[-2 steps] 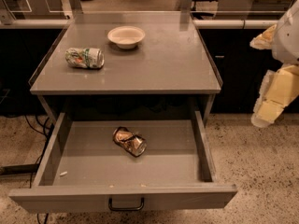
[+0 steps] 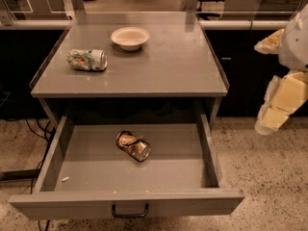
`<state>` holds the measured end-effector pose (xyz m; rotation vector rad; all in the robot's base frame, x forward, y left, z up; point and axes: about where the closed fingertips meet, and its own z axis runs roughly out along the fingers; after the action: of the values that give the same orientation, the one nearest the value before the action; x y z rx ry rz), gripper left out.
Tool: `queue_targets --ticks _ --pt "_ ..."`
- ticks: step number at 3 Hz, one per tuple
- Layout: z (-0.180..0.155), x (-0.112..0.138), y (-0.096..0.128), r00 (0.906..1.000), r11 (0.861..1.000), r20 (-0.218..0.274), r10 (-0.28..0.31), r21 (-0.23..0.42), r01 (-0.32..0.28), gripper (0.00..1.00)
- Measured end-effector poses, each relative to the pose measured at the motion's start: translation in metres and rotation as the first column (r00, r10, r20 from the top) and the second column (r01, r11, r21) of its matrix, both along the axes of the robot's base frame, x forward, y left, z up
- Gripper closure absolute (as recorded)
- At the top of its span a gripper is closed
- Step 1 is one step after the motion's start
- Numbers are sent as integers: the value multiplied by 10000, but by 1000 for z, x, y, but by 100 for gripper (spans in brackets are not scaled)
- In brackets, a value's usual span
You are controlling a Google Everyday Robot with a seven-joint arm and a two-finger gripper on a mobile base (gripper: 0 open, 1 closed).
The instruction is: Pick orange can from top drawer and place on counter
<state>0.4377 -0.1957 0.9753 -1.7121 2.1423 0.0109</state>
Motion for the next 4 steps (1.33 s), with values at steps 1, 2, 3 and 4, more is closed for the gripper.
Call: queue_targets --ticks 1,2,3,4 --pt "-22 -3 22 9965 9814 -289 -778 1737 817 0" --pt "-36 -2 47 9879 9384 -600 -1429 3090 1545 0" --pt "-45 3 66 9830 9115 -626 -1727 3680 1836 0" --pt "-44 3 67 9832 9121 -606 -1725 3671 1826 0"
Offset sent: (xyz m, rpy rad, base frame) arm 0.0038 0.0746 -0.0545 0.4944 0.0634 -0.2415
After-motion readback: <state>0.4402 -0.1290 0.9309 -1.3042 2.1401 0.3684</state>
